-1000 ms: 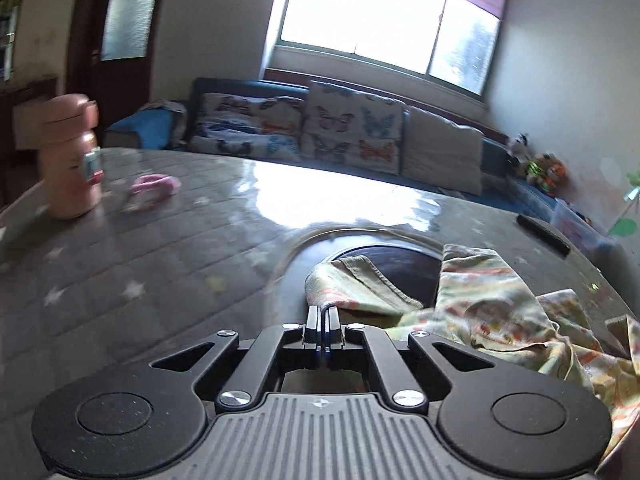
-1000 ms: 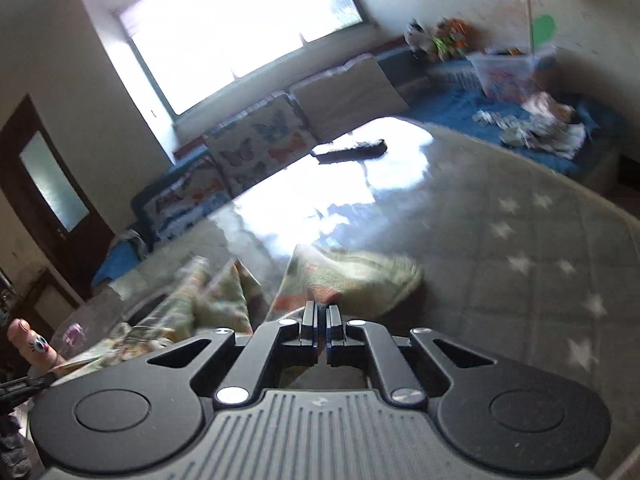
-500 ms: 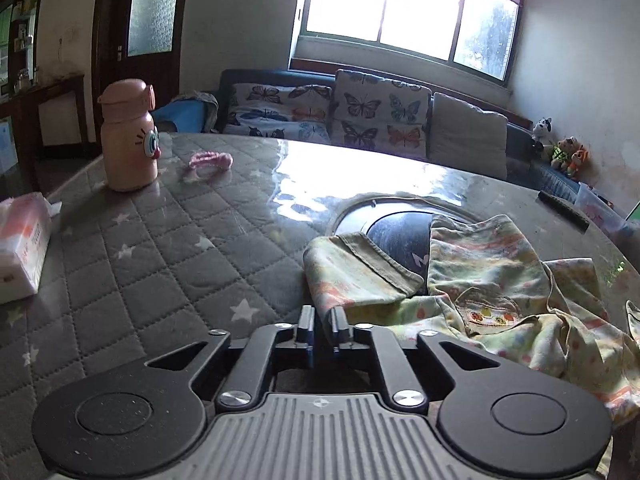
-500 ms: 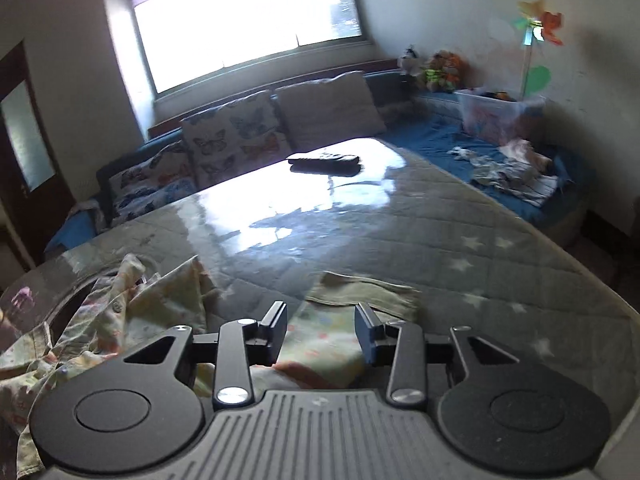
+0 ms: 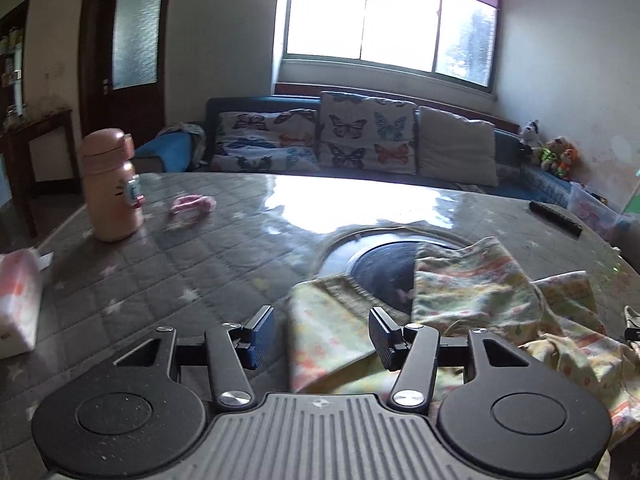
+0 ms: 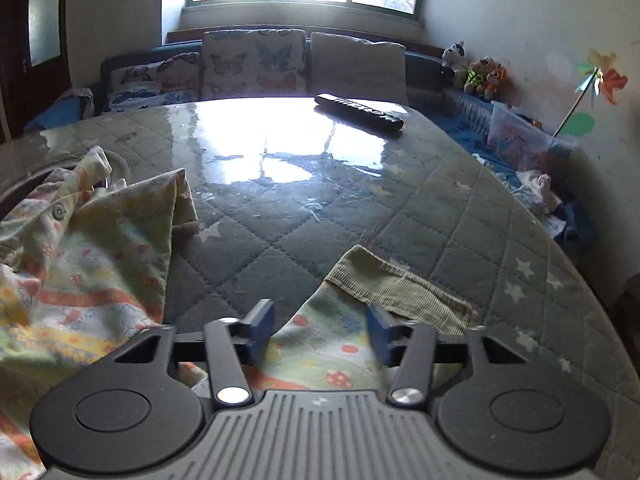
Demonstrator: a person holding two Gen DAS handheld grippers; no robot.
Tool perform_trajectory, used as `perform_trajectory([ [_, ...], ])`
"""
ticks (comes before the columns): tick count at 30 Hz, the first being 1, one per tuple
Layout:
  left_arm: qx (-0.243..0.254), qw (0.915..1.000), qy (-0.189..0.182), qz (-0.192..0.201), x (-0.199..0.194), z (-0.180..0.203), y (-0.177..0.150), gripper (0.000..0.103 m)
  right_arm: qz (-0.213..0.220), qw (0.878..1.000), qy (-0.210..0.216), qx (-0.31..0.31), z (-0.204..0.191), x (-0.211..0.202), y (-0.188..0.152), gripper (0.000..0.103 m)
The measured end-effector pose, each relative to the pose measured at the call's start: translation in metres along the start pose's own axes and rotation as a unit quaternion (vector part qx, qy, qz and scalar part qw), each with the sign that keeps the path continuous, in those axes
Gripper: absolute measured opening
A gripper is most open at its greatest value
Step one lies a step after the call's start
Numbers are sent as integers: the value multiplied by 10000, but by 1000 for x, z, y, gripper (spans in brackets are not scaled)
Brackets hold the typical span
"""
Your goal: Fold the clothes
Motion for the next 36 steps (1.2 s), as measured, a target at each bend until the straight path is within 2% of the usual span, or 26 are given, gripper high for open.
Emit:
perform_trajectory([
  [3,169,9994,-302,50,13,22,9,56,48,9999,-83,115,7,-7,-4,11],
  [5,275,9984,-487,67,23,37,14,57,88,9996,-138,242,16,-15,-7,5],
  [9,498,9960,-737,-41,45,62,18,58,262,9973,-337,600,38,-48,-19,3],
  [14,698,9934,-855,-299,71,78,13,58,398,9901,-819,1070,75,-98,-43,3],
  [16,663,9934,-850,-400,80,80,16,58,300,9868,-1008,1228,87,-109,-55,3],
  [18,642,9932,-842,-481,88,81,19,58,337,9867,-981,1249,92,-118,-57,6],
  [20,699,9931,-819,-458,93,82,24,58,454,9884,-852,1174,90,-121,-47,8],
  [22,769,9931,-764,-442,99,83,30,58,510,9904,-469,1198,81,-115,-33,10],
  [25,805,9927,-742,-511,111,83,35,59,488,9911,228,1220,63,-96,-9,26],
  [26,804,9924,-754,-555,115,82,36,60,471,9908,435,1194,55,-88,-1,35],
  [31,788,9910,-748,-777,141,79,42,66,311,9845,1353,1070,17,-46,40,41],
  [33,776,9905,-756,-842,153,78,45,67,209,9810,1622,1047,4,-29,56,46],
  [36,718,9894,-791,-981,174,79,49,69,-11,9770,1833,1091,-9,0,74,48],
])
Point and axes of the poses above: each gripper's, at about its wrist camera, not at the fingertips, and x roughly the way its jaws point, z to its right, y to its top, the point moved 3 cm from there along x, roughly the way its jaws point, and after that the axes turned 1 degree about z, right-handed, at the moved point
